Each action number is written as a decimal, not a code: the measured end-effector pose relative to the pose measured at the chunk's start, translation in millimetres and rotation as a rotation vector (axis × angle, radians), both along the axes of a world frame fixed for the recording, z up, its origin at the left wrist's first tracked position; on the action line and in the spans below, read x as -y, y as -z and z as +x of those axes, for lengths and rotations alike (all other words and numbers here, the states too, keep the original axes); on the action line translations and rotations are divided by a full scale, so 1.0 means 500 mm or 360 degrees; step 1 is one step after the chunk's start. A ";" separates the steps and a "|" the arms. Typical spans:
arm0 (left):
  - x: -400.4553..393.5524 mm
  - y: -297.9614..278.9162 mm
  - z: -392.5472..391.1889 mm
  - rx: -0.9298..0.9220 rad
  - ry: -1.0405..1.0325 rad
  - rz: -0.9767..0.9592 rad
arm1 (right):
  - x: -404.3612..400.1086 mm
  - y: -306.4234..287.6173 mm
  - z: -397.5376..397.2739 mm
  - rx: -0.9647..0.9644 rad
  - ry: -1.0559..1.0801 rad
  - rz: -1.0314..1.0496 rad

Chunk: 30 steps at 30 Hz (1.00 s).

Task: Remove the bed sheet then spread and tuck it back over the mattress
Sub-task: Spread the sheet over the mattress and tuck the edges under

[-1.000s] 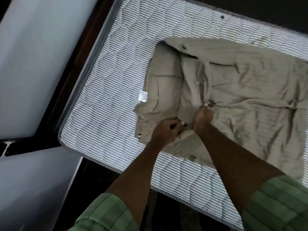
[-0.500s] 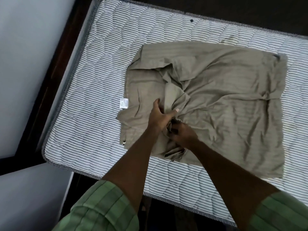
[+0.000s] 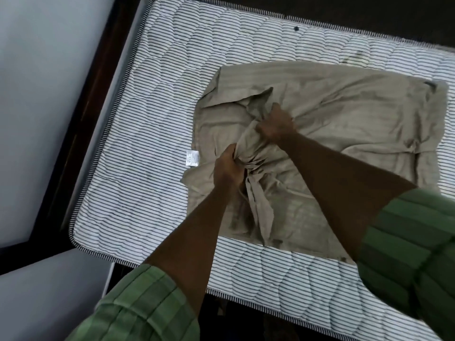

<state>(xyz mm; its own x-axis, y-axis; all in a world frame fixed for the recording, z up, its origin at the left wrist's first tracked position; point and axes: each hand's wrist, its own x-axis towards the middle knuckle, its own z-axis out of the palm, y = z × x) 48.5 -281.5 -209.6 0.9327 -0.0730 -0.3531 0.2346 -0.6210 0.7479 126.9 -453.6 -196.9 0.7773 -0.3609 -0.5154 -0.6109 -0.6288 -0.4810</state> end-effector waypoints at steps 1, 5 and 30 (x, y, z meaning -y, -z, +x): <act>-0.014 0.003 0.013 0.0034 -0.0038 -0.0007 | -0.018 -0.001 -0.002 0.0021 -0.0096 0.0031; -0.051 -0.006 0.056 0.0272 -0.0145 0.0481 | -0.097 -0.012 -0.095 -0.0346 -0.0880 0.0229; 0.186 -0.038 -0.066 -0.0617 0.0248 0.0139 | 0.127 -0.023 -0.226 0.0180 0.1198 0.0247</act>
